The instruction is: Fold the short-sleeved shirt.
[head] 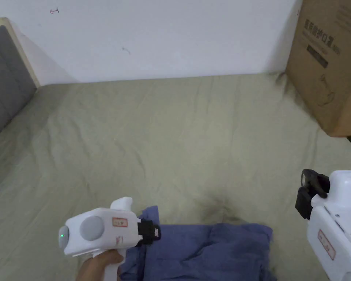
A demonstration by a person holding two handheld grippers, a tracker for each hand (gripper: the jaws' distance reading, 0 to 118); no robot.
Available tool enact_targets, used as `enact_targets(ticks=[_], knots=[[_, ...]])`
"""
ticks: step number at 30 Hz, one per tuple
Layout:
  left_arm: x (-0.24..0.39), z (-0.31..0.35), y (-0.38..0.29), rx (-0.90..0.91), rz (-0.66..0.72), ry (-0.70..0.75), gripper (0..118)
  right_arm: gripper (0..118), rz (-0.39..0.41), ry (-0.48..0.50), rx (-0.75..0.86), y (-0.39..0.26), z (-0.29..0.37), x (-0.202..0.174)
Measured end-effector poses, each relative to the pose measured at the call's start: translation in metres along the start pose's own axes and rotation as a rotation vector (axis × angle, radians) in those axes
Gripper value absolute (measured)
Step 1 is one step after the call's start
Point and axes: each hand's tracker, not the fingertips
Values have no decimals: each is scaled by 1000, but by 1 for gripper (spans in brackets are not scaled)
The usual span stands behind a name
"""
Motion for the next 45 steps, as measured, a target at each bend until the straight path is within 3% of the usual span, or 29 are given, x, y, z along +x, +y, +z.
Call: enact_targets(ticks=[5, 6, 7, 8, 9, 10, 11, 17, 22, 26, 27, 28, 29, 30, 45], knots=[[16, -49, -15, -83, -14, 55, 6, 0, -1, -16, -5, -1, 4, 11], [17, -55, -17, -105, -18, 84, 14, 0, -2, -19, -5, -1, 5, 12], [20, -58, -19, -115, -31, 93, 27, 0, -2, -22, -5, -1, 6, 13], [21, -59, -22, -102, -31, 78, 48, 0, 0, -26, -4, -1, 7, 15], [23, -57, -24, -93, -42, 58, 84, 0, 1, -29, -4, -1, 8, 16], [25, -55, -25, -87, -53, 35, 105, 0, 2, -29, -3, 0, 8, 17], [31, -49, -25, -77, -65, 26, 115, 0, 0, -31, -2, 0, 9, 17], [35, 9, -12, 94, -109, 6, 116, 0, -11, -26, 0, 1, 9, 17], [11, 49, -4, 283, -121, 178, 112, 0, -9, -10, 10, 4, 10, 12], [-11, 53, -8, 345, -127, 280, 90, 0, -12, 3, 14, 6, 9, 9], [-14, 48, -10, 344, -117, 291, 54, 0, -12, 6, 14, 6, 9, 8], [-18, 43, -13, 340, -110, 302, 25, 0, -13, 9, 13, 6, 8, 8], [-24, 38, -17, 335, -96, 300, 10, 0, -14, 12, 12, 6, 8, 8], [-28, 32, -22, 328, -90, 284, 3, 0, -17, 13, 11, 5, 9, 8], [34, -87, -73, 31, -263, 254, 1, 0, -26, -38, -15, -3, 11, 36]])
